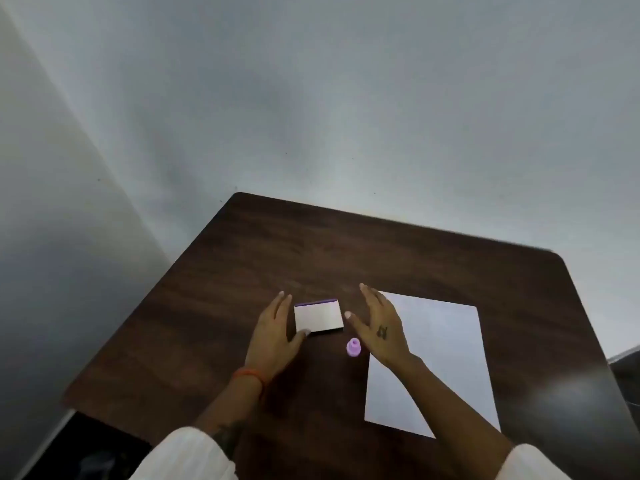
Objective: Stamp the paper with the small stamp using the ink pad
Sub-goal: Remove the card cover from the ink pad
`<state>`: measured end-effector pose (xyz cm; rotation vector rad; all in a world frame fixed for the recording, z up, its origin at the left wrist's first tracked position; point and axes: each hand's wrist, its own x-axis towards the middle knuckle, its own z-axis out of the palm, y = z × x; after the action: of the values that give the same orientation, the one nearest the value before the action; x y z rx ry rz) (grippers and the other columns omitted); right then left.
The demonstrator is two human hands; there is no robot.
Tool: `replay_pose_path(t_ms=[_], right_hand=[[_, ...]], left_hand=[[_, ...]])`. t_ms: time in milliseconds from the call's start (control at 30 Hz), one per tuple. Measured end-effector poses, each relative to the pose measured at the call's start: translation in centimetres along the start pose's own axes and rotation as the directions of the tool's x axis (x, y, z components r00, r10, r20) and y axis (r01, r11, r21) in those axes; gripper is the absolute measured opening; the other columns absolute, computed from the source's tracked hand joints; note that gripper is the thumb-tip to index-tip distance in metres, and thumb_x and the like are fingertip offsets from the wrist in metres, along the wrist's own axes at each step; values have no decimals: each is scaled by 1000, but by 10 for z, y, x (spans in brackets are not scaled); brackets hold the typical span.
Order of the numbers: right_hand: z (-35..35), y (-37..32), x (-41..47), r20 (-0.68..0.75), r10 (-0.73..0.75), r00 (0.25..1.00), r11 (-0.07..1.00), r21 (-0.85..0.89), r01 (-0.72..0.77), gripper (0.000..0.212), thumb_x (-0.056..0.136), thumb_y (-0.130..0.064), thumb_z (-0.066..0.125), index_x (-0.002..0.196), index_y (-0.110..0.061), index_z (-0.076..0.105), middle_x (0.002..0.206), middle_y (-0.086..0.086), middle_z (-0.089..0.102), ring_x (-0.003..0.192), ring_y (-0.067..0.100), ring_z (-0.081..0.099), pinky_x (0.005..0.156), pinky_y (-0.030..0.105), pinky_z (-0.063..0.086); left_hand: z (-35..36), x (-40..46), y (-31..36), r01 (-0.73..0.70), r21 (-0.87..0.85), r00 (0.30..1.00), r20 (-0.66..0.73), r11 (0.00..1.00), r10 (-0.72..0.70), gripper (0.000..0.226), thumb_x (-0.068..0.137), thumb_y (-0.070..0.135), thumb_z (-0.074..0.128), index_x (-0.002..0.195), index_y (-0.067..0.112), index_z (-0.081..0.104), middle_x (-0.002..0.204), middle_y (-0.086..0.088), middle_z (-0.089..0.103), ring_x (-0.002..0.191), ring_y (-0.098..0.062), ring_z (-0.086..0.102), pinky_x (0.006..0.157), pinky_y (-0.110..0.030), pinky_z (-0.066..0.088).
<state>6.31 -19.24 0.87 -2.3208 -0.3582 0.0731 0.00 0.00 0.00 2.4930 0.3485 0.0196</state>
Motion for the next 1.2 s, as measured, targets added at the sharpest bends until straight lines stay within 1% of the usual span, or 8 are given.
replay_pose_path(t_ms=[100,167,267,400,600,833,1067,1200], right_hand=[[11,1,11,139,-8,990,999,-51,15,62,83,-31,64,136,-16,36,146,6,40,133,22,37,104,27,30],[16,1,17,228,8,974,996,-88,12,66,81,-29,66,137,-17,34,147,6,38,134,23,35,106,31,30],[25,1,29,325,27,945,987,-159,26,74,78,-26,70,139,-17,28,150,6,32,137,24,30,109,33,29],[32,3,39,417,56,907,965,-255,58,80,77,-21,71,141,-16,24,153,4,25,139,24,24,112,34,25],[35,2,45,422,70,904,932,-351,91,70,82,-17,66,140,-13,27,151,6,30,137,25,28,113,33,26],[37,3,45,405,69,912,932,-352,86,66,81,-13,66,138,-11,31,150,8,33,135,27,31,111,33,28],[38,5,44,383,56,922,944,-321,76,60,82,-13,65,135,-13,36,148,8,37,133,27,36,110,31,30],[35,6,44,347,3,938,953,-285,102,57,80,-13,67,132,-12,42,144,9,43,130,26,40,108,29,32]], left_hand=[[2,4,-15,78,-13,993,89,997,-77,84,79,32,68,143,21,16,156,-1,14,142,-21,16,116,-41,22],[2,9,-22,85,5,987,138,996,-85,86,77,30,70,143,20,16,156,0,14,142,-21,16,116,-40,22],[1,20,-29,35,17,984,172,999,-37,87,75,26,72,143,20,18,155,0,17,140,-21,19,114,-41,29],[4,32,-32,-75,76,972,229,994,56,86,77,30,70,143,19,17,155,1,18,138,-21,22,115,-34,22],[9,41,-31,-142,128,955,280,982,101,75,82,32,64,142,16,22,154,0,24,137,-20,23,113,-31,22],[12,41,-27,-124,119,961,261,985,90,66,84,25,62,140,15,29,153,1,27,136,-21,27,113,-32,24],[11,41,-23,-101,79,972,223,992,81,65,82,22,65,138,15,33,150,-2,33,136,-20,30,114,-33,24],[8,40,-23,-119,53,977,187,992,107,61,79,22,68,134,12,41,144,-6,43,133,-21,37,112,-32,28]])
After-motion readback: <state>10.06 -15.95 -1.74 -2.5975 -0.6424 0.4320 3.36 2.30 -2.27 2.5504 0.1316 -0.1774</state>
